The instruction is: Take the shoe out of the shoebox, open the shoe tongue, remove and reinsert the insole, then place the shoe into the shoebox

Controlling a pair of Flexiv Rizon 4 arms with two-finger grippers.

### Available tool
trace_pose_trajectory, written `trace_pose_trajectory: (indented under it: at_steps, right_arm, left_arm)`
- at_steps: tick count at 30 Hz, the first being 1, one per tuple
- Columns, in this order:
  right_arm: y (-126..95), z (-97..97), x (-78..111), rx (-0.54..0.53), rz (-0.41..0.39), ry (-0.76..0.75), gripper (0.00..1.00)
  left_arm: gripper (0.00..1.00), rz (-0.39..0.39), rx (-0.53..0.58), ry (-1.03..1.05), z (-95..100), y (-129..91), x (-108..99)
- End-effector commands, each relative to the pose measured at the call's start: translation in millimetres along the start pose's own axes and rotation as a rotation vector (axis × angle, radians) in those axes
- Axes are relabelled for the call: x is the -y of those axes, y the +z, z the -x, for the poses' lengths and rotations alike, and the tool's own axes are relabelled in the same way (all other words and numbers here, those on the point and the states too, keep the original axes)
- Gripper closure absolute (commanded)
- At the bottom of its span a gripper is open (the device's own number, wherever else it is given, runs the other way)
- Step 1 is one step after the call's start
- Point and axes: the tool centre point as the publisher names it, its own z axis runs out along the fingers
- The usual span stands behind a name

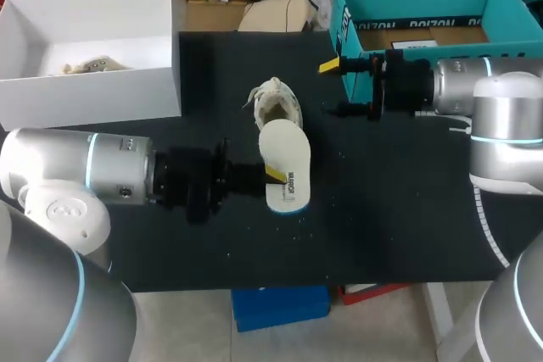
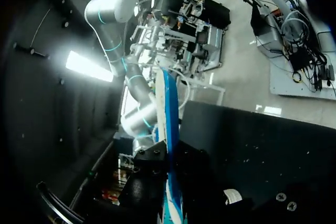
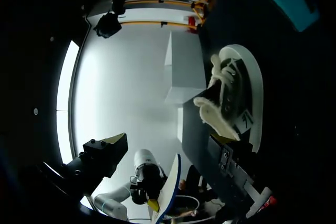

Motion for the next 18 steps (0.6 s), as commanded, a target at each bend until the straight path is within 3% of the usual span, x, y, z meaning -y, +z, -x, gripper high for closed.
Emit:
trace_pose_trajectory:
  at_steps: [1, 8, 18]
  right_arm:
    - [1.6, 0.8, 0.5, 0.001, 0.003, 0.0, 0.0]
    - [1.6, 0.8, 0.5, 0.001, 0.003, 0.0, 0.0]
    - [1.6, 0.8, 0.5, 0.001, 0.003, 0.0, 0.0]
  left_arm:
    - [1.0, -0.007, 0.096, 0.149, -19.9, -6.6, -9.5]
    - [1.0, -0.021, 0.073, 0.303, -24.6, -7.5, -44.4]
    - [1.0, -0.055, 0.0, 0.373, -20.7, 11.7, -98.6]
